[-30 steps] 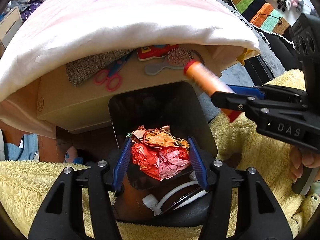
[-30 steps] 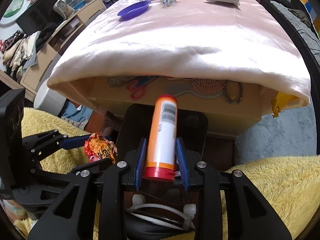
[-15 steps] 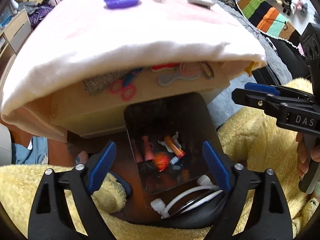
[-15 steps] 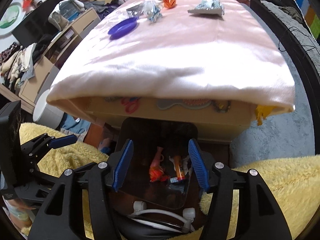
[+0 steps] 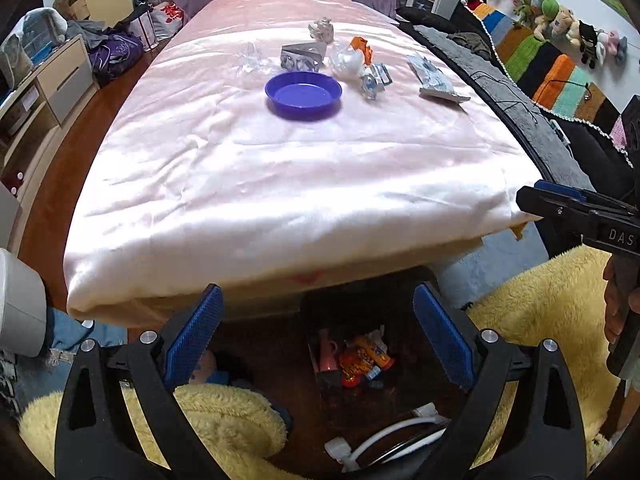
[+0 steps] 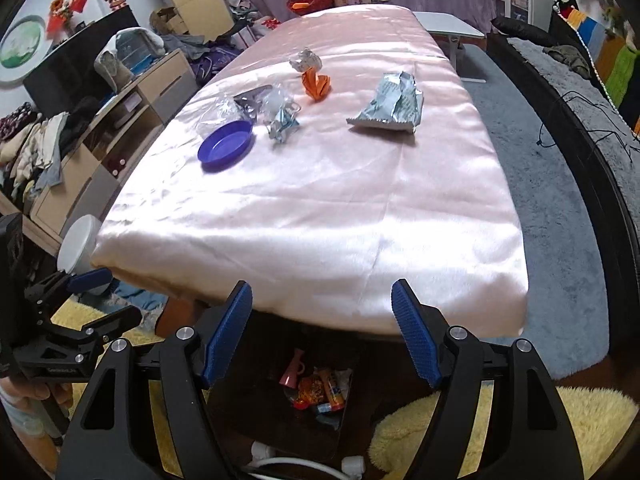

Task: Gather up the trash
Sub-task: 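Raise both open tools back over the table toward the foil packet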

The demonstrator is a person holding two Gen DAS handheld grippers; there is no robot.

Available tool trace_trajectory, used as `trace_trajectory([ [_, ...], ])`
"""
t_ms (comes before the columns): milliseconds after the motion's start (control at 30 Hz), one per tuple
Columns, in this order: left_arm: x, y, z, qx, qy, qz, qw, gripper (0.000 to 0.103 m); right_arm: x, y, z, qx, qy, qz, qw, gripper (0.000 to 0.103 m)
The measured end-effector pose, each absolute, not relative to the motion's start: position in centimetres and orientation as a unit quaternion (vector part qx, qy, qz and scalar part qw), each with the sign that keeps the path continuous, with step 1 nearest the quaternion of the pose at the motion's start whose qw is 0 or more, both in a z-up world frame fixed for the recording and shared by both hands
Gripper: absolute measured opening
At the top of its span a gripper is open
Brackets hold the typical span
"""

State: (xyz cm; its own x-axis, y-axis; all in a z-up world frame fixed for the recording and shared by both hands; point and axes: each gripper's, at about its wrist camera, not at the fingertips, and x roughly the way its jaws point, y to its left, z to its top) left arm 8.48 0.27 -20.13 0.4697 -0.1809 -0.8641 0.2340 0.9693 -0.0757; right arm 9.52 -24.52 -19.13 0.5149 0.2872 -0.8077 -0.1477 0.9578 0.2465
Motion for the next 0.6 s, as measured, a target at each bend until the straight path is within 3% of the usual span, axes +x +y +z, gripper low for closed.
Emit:
trace_trajectory([
  [100,10.3,0.4,-19.7,0.030,0.498,-0.118,0.858,0.091,11.4,-25.1,-18.6,0.070,0.473,0.116,0.871,0.075],
  [200,12.2,0.5,-19.4,0.028,0.496,-0.114,0.860,0.093,13.4,-25.4,-18.4,0.063,0.471,0.098,0.874,0.088],
  [600,21.1,-0.8,-20.6,0.019,0.505,-0.100,0.857,0.095,21.2,-26.3,-19.1,0.067,0.470,0.068,0.877,0.091],
])
